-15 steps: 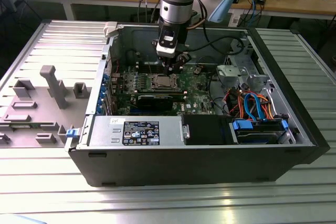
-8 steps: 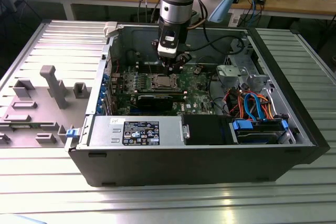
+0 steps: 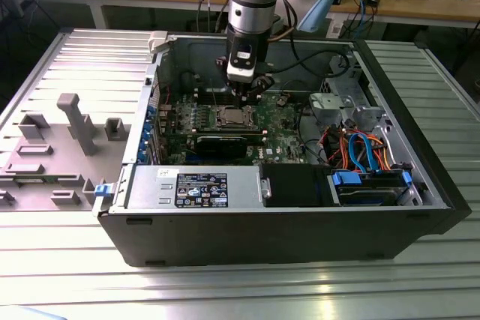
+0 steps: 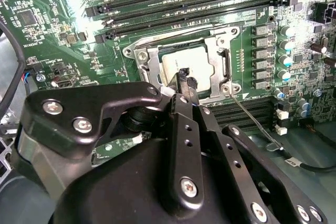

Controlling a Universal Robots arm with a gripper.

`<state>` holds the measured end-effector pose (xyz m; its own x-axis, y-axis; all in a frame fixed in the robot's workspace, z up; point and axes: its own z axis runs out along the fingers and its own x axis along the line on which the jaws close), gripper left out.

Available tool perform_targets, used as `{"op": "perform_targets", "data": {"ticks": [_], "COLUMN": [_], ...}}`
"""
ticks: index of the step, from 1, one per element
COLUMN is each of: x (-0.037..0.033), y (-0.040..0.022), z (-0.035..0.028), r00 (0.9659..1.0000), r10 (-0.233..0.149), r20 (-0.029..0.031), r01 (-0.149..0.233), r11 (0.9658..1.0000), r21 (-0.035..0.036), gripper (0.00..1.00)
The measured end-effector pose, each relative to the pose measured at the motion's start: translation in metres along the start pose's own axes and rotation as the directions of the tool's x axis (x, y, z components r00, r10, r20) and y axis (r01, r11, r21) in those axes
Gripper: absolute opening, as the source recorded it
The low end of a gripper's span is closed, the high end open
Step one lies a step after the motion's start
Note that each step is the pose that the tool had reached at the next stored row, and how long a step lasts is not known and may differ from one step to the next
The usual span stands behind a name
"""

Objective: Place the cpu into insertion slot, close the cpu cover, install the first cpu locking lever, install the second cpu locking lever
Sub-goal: 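Install the first cpu locking lever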

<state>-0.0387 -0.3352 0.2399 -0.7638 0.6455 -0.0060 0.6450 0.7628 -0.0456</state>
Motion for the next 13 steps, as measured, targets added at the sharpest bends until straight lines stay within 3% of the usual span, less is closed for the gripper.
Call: {"op": "perform_targets", "data": {"ticks": [13], "x": [0.0], "y": [0.0], "z": [0.0], "r00": [0.9991], "r10": [-0.042], "r20": [0.0019], "r01": [0.042], "r11": [0.9991], "r21": [-0.0002], "gripper": [0.11]}}
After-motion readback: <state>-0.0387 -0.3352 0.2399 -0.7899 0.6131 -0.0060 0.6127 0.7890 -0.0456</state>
